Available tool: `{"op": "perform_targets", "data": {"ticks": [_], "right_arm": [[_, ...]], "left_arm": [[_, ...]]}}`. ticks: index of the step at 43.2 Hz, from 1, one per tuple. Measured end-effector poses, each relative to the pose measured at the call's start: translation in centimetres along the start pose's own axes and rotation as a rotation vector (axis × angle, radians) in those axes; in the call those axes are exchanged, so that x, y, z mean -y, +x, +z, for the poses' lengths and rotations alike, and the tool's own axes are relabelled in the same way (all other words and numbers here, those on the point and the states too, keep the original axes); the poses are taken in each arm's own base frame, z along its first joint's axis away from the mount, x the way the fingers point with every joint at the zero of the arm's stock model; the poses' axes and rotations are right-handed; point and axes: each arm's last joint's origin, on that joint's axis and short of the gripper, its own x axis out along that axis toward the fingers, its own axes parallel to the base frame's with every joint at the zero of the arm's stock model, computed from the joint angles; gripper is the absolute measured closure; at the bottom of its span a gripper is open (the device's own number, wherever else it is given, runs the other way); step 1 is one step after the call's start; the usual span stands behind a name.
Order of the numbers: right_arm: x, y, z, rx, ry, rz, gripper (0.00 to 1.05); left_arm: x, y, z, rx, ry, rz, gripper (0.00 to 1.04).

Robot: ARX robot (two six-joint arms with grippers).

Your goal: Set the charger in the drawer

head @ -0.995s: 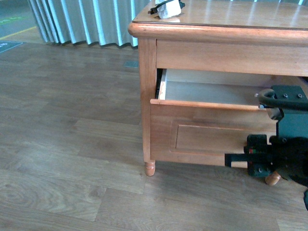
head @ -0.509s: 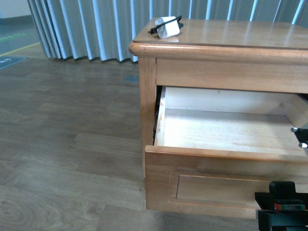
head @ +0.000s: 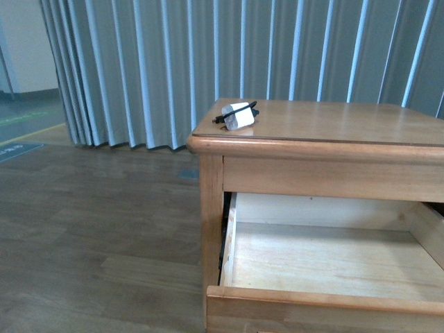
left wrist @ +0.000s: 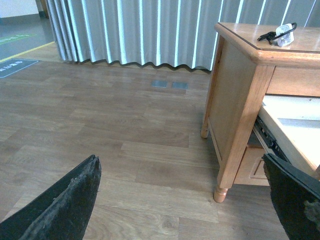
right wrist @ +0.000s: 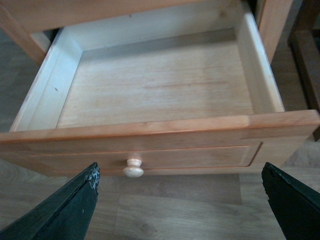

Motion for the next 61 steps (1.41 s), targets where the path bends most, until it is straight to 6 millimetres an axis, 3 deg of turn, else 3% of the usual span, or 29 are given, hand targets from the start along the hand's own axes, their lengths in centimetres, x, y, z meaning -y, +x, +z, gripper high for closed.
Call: {"op": "perform_targets", "data": {"ticks": [8,23,51,56,61], "right_arm": [[1.0,-2.0,0.9,0.112,0.027,0.022,0.08],[2.9,-3.8,1.8,0.289,0.062,-0.008,0.08],[3.1,-3.8,1.7,0.294,0.078,-0.021,0.08],[3.2,-3.8,1.6,0.294,0.078,-0.021,0.08],[3.1,-3.8,1.6,0.294,0.078,-0.018,0.08]], "left_arm": [[0.0,0.0,0.0,0.0,0.0,0.0,0.06],[0.0,0.0,0.0,0.0,0.0,0.0,0.06],[0.0,0.0,0.0,-0.001,0.0,0.005,0.06],[0.3,0.5,0.0,-0.043,-0.155,0.157,0.06],[1.2,1.8,1.2,-0.045,-0.25,0.163,0.06]]}}
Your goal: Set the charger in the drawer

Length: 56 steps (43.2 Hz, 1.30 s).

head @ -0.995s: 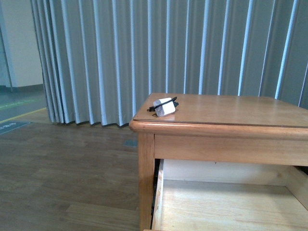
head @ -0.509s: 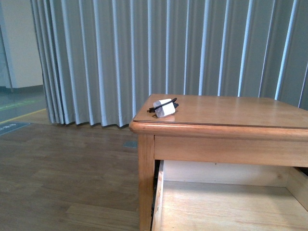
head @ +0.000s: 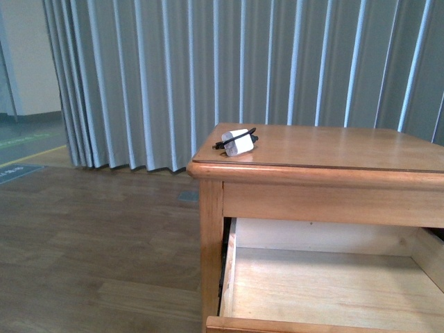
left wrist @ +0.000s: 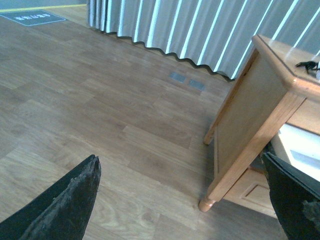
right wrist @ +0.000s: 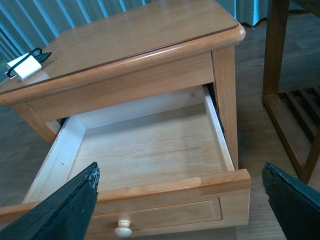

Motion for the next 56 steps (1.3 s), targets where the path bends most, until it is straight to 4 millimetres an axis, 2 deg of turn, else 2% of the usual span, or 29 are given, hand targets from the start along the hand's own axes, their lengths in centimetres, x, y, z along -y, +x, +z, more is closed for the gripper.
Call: {"op": "perform_targets", "data": {"ticks": [3,6,10,17,27,32,44,56], "right_arm": [[0.0,0.0,0.0,0.0,0.0,0.0,0.08],[0.0,0.0,0.0,0.0,0.0,0.0,0.08],[0.0,0.0,0.0,0.0,0.0,0.0,0.08],[0.0,0.0,0.0,0.0,0.0,0.0,0.08],[0.0,0.0,0.0,0.0,0.0,0.0,0.08],[0.0,0.0,0.0,0.0,0.0,0.0,0.08],[0.0,0.0,0.0,0.0,0.0,0.0,0.08],[0.0,0.0,0.0,0.0,0.0,0.0,0.08]], "left_arm": [[1.0,1.0,1.1,0.001,-0.032,-0.022,0.06],[3.0,2.8,2.8,-0.003,-0.044,-0.079,0.06],[5.8,5.3,4.2,-0.047,-0.013,-0.169,0.06],[10.6,10.0,5.5,-0.113,0.046,-0.285,0.06],[15.5,15.0,6.6,-0.132,0.071,-0.37,0.06],[17.7,17.6,6.4,-0.147,0.066,-0.413,0.06],[21.7,24.2,4.5,-0.189,-0.006,-0.394,0.06],[24.9,28.9,3.5,-0.213,-0.049,-0.413,0.06]]}}
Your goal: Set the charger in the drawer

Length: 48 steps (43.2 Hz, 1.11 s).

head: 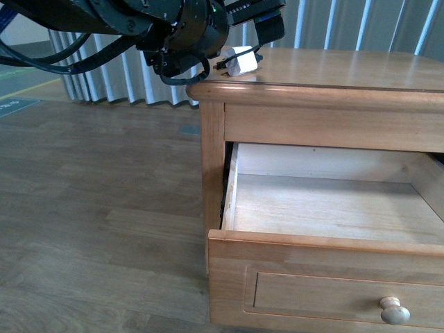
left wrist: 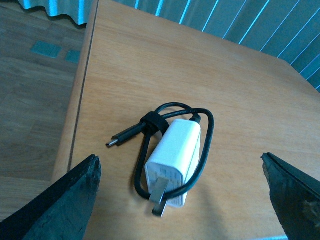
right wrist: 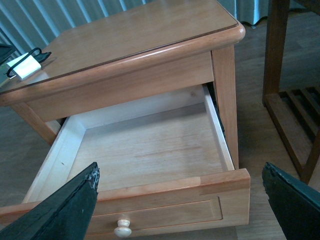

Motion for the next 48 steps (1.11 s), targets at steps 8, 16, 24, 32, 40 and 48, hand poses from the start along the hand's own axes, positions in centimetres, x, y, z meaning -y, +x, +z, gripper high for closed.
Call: {"op": "perform_targets", "data": {"ticks": [8,16,24,32,40,48], "right_arm": [[0.0,0.0,0.0,0.0,0.0,0.0,0.08],[0.0,0.0,0.0,0.0,0.0,0.0,0.08],[0.0,0.0,0.0,0.0,0.0,0.0,0.08],[0.0,0.0,0.0,0.0,0.0,0.0,0.08],[0.0,0.0,0.0,0.0,0.0,0.0,0.08],[0.0,0.0,0.0,0.0,0.0,0.0,0.08]], "left_arm": [[0.6,2.6,-0.2,-0.015,-0.018,-0.01,0.06],[1.5,4.1,-0.6,-0.049,-0.007,-0.022,0.35],[1.8,4.1,-1.0,-0.081,-0.015,-0.012,0.69],[1.4,3.2,-0.9,-0.07,-0.046,0.005,0.78],[2.1,-0.6,0.0,-0.009,-0.058,-0.044,0.78],[4.3,-5.2,-0.6,-0.003,-0.049,-0.155,0.78]]}}
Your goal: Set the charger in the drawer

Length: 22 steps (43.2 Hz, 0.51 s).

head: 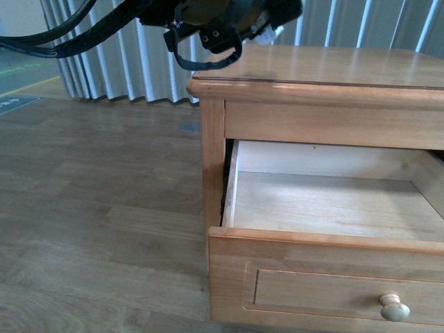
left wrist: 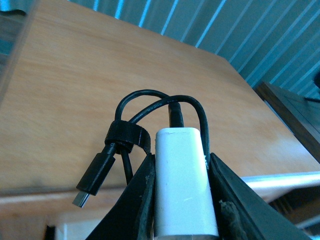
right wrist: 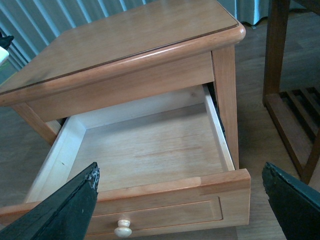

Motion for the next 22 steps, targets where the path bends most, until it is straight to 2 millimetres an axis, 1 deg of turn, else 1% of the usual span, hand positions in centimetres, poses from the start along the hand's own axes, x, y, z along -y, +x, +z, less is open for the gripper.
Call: {"op": "perform_targets", "data": {"ticks": [4,5,8,13,16,18,22], "right_arm": [[0.0,0.0,0.0,0.0,0.0,0.0,0.08],[0.0,0.0,0.0,0.0,0.0,0.0,0.08],[0.0,0.0,0.0,0.0,0.0,0.0,0.08],[0.0,0.0,0.0,0.0,0.0,0.0,0.08],[0.0,0.0,0.0,0.0,0.0,0.0,0.08],[0.0,0.0,0.0,0.0,0.0,0.0,0.08],[0.0,0.0,0.0,0.0,0.0,0.0,0.08]], "left_arm": [[1.1,-1.7,-1.7,-0.046,0.02,-0.052,0.78],[1.2,-1.9,-2.0,-0.053,0.024,-0.058,0.78],[1.7,-2.8,-3.8,-0.104,0.045,-0.085,0.78],[2.0,-3.5,-6.1,-0.166,0.07,-0.092,0.78],[1.8,-3.5,-6.8,-0.181,0.079,-0.078,0.78],[1.7,-3.5,-6.9,-0.179,0.08,-0.066,0.75],[1.2,-3.6,-7.1,-0.166,0.084,-0.011,0.56]]}}
